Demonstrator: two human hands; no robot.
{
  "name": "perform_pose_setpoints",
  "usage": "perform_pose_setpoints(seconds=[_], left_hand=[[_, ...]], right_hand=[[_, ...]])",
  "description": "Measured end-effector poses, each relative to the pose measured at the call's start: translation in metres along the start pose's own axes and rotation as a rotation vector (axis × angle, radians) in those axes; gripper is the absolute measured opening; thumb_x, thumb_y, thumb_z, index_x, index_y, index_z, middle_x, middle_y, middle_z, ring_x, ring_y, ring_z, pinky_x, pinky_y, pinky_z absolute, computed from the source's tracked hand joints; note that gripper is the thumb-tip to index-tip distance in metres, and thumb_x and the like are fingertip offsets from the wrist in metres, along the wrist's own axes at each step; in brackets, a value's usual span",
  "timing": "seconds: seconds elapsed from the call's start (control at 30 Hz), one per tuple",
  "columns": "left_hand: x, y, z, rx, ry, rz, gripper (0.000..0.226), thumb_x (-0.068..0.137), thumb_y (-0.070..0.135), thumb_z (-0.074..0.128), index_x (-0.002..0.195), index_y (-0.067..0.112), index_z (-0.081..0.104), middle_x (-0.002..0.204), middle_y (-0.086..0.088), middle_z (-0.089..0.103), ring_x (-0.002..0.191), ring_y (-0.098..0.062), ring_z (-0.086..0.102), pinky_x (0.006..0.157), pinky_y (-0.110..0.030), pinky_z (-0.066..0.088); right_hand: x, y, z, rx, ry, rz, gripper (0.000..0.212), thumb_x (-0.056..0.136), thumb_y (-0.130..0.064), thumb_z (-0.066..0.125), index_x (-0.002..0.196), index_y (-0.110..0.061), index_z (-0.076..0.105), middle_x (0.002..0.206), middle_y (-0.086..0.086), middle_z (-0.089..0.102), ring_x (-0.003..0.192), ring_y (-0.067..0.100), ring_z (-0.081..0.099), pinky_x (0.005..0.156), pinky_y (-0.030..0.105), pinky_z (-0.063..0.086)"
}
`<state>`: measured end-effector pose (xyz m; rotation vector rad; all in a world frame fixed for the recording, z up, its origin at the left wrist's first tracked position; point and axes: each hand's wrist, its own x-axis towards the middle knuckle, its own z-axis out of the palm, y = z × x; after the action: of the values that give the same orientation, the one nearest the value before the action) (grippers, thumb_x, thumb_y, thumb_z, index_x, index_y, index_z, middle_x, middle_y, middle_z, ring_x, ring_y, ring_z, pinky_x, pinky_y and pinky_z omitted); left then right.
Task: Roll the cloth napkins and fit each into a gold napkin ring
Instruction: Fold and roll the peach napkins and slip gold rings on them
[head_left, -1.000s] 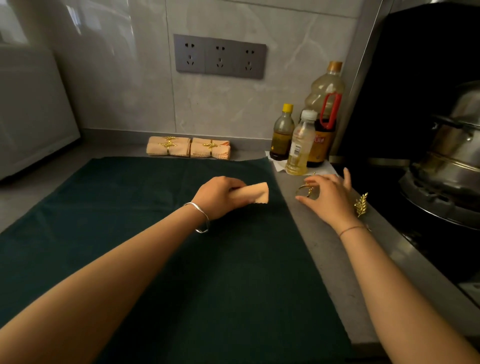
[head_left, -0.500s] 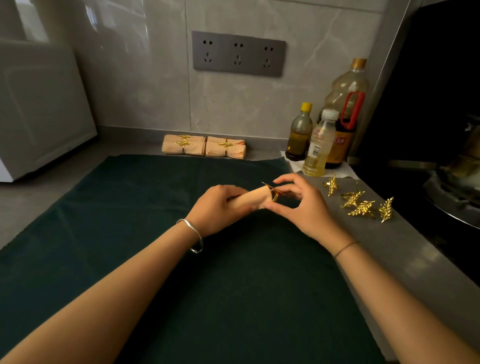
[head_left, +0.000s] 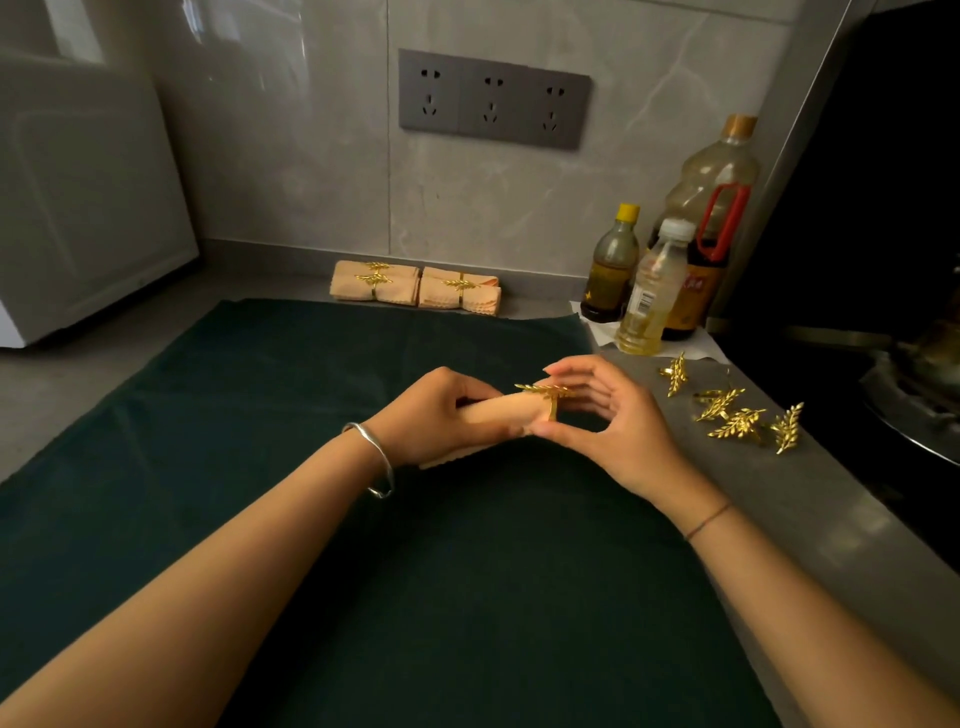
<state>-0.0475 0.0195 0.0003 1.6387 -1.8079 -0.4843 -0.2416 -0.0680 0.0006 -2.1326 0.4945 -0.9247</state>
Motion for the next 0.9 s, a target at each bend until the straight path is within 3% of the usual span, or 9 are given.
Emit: perform_pose_setpoints(seconds=[0.17, 0.3, 0.53, 0.63, 0.73, 0.9], left_hand=[[0.0000, 0.0003, -0.0046, -0.070, -0.131, -0.101, 0.029, 0.084, 0.036, 0.063, 0.111, 0.025, 0.064, 0.089, 0.018, 0.062, 0.079, 0.004, 0.059, 0.063, -0.009, 0.046], [-0.0007, 0.0013, -0.0038, -0.098, -0.221, -0.122, 0.021, 0.085, 0.036, 0.061, 0.105, 0.028, 0.063, 0.093, 0.011, 0.064, 0.083, -0.003, 0.060, 0.068, -0.014, 0.048], [-0.0019, 0.0020, -0.0006, 0.031, -0.022, -0.004, 0.035, 0.080, 0.035, 0.068, 0.114, 0.024, 0.063, 0.102, 0.012, 0.065, 0.086, 0.003, 0.060, 0.074, -0.008, 0.049], [-0.0029, 0.0012, -0.0009, 0.100, 0.020, 0.037, 0.045, 0.079, 0.037, 0.070, 0.121, 0.026, 0.059, 0.109, 0.013, 0.063, 0.092, 0.002, 0.059, 0.077, -0.006, 0.048], [-0.0035, 0.0006, -0.0017, 0.143, 0.014, 0.054, 0.049, 0.079, 0.038, 0.069, 0.125, 0.026, 0.056, 0.116, 0.009, 0.063, 0.098, -0.001, 0.058, 0.082, -0.011, 0.048], [-0.0042, 0.0034, -0.0012, 0.194, -0.003, 0.059, 0.044, 0.079, 0.044, 0.067, 0.120, 0.029, 0.060, 0.110, 0.010, 0.066, 0.094, -0.002, 0.061, 0.084, -0.023, 0.053]], right_hand=[[-0.0017, -0.0029, -0.0028, -0.058, -0.052, -0.008, 0.048, 0.069, -0.016, 0.080, 0.108, -0.029, 0.056, 0.113, -0.013, 0.063, 0.108, 0.000, 0.059, 0.093, 0.020, 0.049], [-0.0030, -0.0053, 0.0012, -0.196, -0.165, -0.033, 0.047, 0.071, -0.022, 0.080, 0.110, -0.034, 0.056, 0.114, -0.019, 0.060, 0.112, -0.003, 0.054, 0.098, 0.021, 0.044], [-0.0010, 0.0001, 0.0008, 0.069, -0.140, 0.168, 0.045, 0.074, -0.031, 0.070, 0.116, -0.034, 0.054, 0.123, -0.010, 0.059, 0.108, 0.005, 0.060, 0.088, 0.023, 0.052], [-0.0020, 0.0034, -0.0020, 0.052, -0.144, 0.195, 0.033, 0.082, -0.016, 0.068, 0.109, -0.032, 0.060, 0.114, -0.009, 0.063, 0.101, 0.006, 0.064, 0.085, 0.023, 0.053], [-0.0028, 0.0033, -0.0015, 0.043, -0.150, 0.199, 0.035, 0.080, -0.007, 0.070, 0.106, -0.029, 0.061, 0.108, -0.009, 0.064, 0.096, 0.004, 0.065, 0.080, 0.020, 0.053], [-0.0034, 0.0024, 0.0024, 0.009, -0.150, 0.205, 0.037, 0.074, -0.001, 0.074, 0.100, -0.023, 0.059, 0.102, -0.007, 0.064, 0.089, 0.001, 0.066, 0.072, 0.015, 0.052]])
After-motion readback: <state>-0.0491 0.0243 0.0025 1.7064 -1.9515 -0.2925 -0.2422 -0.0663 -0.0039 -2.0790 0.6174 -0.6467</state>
